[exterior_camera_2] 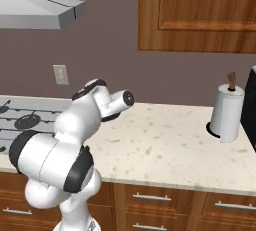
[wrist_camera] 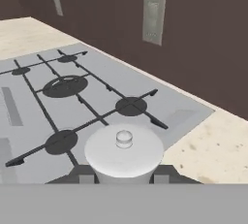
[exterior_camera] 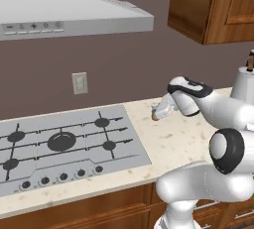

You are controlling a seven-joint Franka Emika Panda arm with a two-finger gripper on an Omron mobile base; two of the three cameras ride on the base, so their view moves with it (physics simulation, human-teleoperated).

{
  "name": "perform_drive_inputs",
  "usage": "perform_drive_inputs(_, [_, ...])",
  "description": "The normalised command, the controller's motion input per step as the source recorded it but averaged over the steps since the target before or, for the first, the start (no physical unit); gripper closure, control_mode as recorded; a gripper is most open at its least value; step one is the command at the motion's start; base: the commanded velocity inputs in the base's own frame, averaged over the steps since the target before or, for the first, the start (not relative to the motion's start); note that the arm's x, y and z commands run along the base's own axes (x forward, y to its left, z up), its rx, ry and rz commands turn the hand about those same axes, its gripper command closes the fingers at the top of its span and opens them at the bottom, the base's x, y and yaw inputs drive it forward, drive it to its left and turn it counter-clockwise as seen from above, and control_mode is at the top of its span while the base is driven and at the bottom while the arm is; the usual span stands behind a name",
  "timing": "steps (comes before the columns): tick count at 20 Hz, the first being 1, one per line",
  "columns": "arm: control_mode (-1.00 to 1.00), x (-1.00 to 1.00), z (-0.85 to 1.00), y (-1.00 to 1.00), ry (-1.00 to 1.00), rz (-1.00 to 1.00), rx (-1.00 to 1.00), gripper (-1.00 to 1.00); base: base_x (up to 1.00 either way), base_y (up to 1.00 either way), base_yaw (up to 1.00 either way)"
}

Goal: Take 2 condiments from the cabinet and move them on the counter near the stove.Make sure the condiments are lined up with each other, next to each other.

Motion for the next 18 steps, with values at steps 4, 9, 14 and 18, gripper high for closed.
perform_drive_inputs(4, [-1.00, 0.41, -0.31, 0.00, 0.11, 0.26, 0.00, 1.00, 0.00, 0.00, 0.00])
perform_drive_inputs(9, [-1.00, 0.21, -0.35, 0.00, 0.09, 0.26, 0.01, 1.00, 0.00, 0.00, 0.00])
perform_drive_inputs(14, [-1.00, 0.01, -0.34, 0.00, 0.01, 0.23, 0.05, 1.00, 0.00, 0.00, 0.00])
perform_drive_inputs(18, [-1.00, -0.05, -0.39, 0.00, 0.00, 0.15, 0.07, 1.00, 0.00, 0.00, 0.00])
